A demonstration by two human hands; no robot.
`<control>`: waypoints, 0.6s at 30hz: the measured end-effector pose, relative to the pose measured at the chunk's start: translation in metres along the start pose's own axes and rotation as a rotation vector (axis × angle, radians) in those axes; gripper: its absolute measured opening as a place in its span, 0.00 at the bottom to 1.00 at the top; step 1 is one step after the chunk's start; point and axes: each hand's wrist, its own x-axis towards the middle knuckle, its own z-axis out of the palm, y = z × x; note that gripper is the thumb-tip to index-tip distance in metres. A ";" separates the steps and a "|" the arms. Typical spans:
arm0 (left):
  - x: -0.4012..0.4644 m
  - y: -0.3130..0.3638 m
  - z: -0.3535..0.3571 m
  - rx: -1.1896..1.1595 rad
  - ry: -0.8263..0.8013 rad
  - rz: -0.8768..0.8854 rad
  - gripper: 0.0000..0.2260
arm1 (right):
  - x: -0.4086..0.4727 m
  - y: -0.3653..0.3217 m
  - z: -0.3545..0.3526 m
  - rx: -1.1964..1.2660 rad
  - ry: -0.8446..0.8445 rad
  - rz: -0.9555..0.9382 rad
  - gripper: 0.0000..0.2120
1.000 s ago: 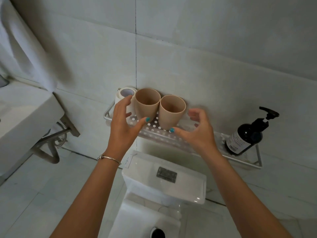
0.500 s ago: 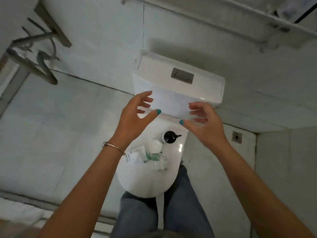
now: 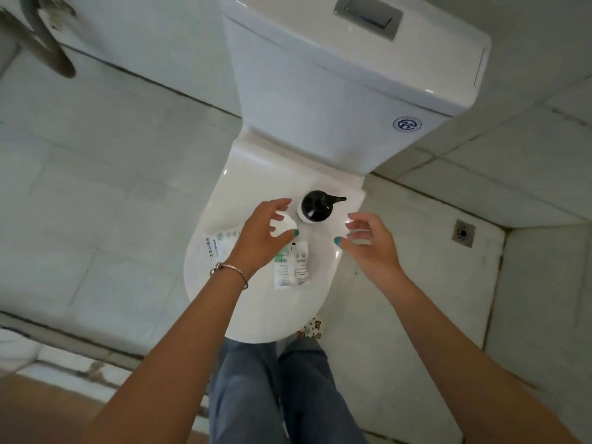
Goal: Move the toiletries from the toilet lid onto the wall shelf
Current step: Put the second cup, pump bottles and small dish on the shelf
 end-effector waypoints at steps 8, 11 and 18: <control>0.003 -0.061 0.006 0.294 0.053 -0.018 0.39 | 0.046 0.033 0.038 -0.035 -0.105 -0.037 0.40; 0.009 -0.075 0.019 0.316 0.078 -0.011 0.39 | 0.061 0.037 0.048 -0.067 -0.116 -0.090 0.43; 0.029 -0.090 0.044 0.432 0.227 0.001 0.39 | 0.069 0.049 0.061 -0.050 0.006 -0.163 0.38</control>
